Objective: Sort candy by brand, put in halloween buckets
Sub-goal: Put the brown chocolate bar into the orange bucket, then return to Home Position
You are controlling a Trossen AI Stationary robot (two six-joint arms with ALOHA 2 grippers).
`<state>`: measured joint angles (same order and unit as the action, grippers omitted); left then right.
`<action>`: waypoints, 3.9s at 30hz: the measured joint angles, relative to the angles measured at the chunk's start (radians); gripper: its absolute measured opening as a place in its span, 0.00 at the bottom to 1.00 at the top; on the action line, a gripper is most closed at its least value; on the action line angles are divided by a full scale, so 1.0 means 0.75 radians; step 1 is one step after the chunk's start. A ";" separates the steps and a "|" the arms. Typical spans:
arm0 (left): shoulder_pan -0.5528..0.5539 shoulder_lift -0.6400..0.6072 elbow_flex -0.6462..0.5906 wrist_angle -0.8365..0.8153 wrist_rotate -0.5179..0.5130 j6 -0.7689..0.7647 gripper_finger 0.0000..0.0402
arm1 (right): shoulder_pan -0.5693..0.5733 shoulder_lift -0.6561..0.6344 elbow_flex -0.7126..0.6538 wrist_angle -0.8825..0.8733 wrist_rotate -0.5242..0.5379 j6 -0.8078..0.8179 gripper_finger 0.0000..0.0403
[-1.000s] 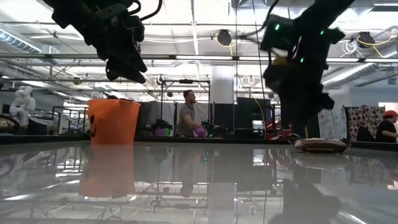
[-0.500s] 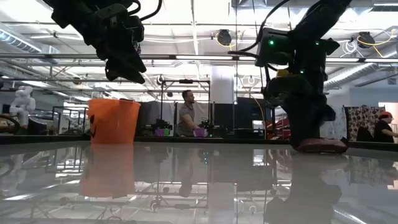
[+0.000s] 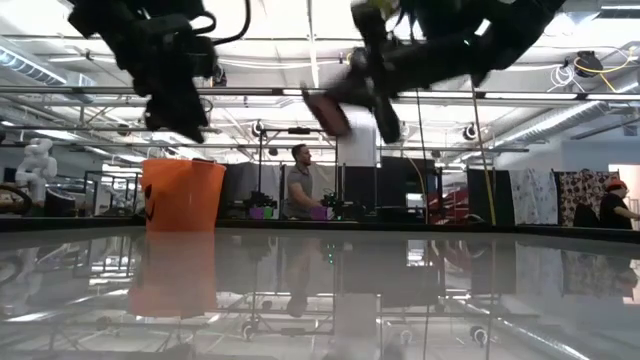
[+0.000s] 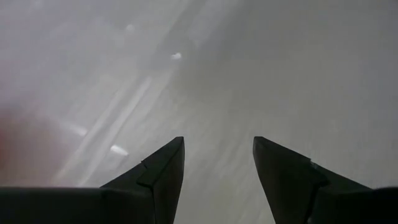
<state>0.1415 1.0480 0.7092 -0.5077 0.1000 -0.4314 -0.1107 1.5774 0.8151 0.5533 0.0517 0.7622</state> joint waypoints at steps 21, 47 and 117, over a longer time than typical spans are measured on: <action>-0.045 -0.194 0.021 -0.841 0.025 -0.117 0.50 | -0.292 1.143 1.769 -0.569 -0.264 -0.130 0.00; -0.045 -0.194 0.021 -0.792 -0.097 -0.110 0.50 | -0.342 1.379 2.055 -0.631 -0.553 -0.125 0.39; -0.040 -1.081 -0.504 0.558 -0.214 -0.060 0.50 | -0.088 -0.728 -0.438 -0.559 -0.099 -0.261 0.42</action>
<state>0.1116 0.2372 0.3311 -0.0888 -0.0605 -0.4763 -0.1764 1.0312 0.4864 0.1340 -0.0222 0.5667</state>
